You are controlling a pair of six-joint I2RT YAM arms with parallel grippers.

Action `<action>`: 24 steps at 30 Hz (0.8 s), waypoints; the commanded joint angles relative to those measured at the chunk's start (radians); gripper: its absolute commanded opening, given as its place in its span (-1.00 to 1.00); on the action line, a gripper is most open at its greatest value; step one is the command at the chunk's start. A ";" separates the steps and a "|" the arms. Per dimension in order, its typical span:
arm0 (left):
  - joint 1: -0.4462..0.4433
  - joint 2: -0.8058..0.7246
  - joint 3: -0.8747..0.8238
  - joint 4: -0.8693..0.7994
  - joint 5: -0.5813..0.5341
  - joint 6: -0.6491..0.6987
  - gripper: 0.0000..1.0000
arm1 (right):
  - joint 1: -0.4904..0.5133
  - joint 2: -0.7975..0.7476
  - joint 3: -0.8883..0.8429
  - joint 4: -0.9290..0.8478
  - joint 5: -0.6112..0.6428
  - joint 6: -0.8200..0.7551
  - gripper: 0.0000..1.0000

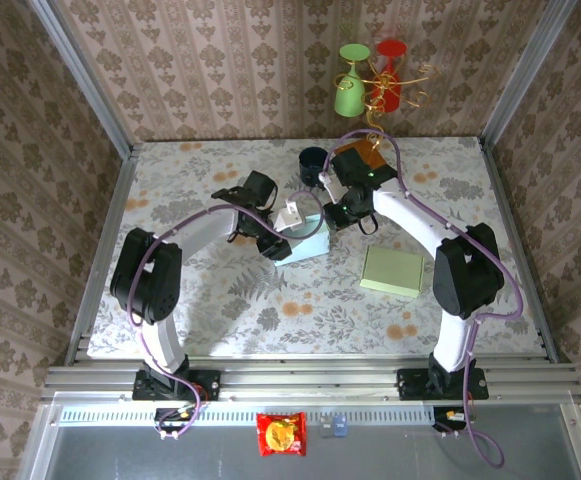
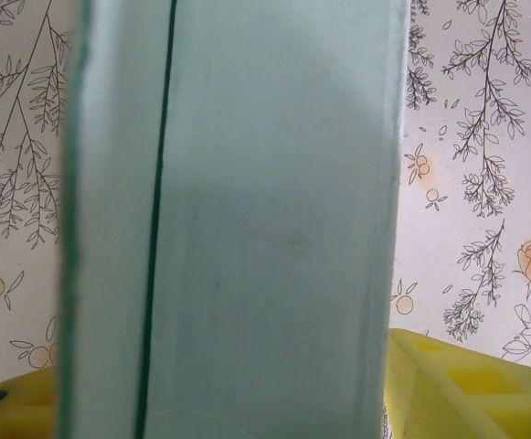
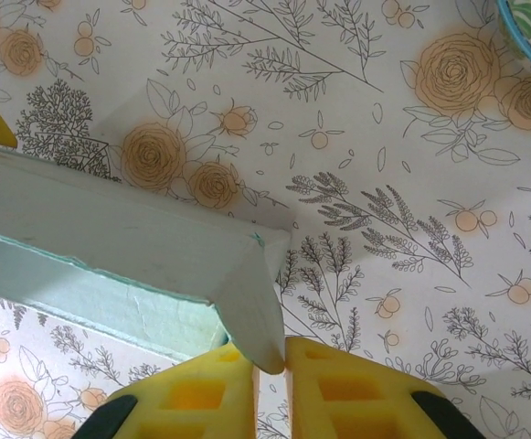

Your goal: Fold the paper box

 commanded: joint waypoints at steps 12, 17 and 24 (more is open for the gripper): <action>-0.006 0.015 0.026 -0.038 0.016 0.013 0.22 | 0.010 -0.007 0.049 -0.041 0.031 -0.010 -0.50; -0.007 0.012 0.025 -0.038 0.015 0.013 0.22 | 0.011 -0.004 0.058 -0.041 0.019 -0.008 -0.60; -0.010 0.014 0.026 -0.036 0.010 0.008 0.21 | 0.016 -0.009 0.052 -0.035 0.035 0.009 -0.85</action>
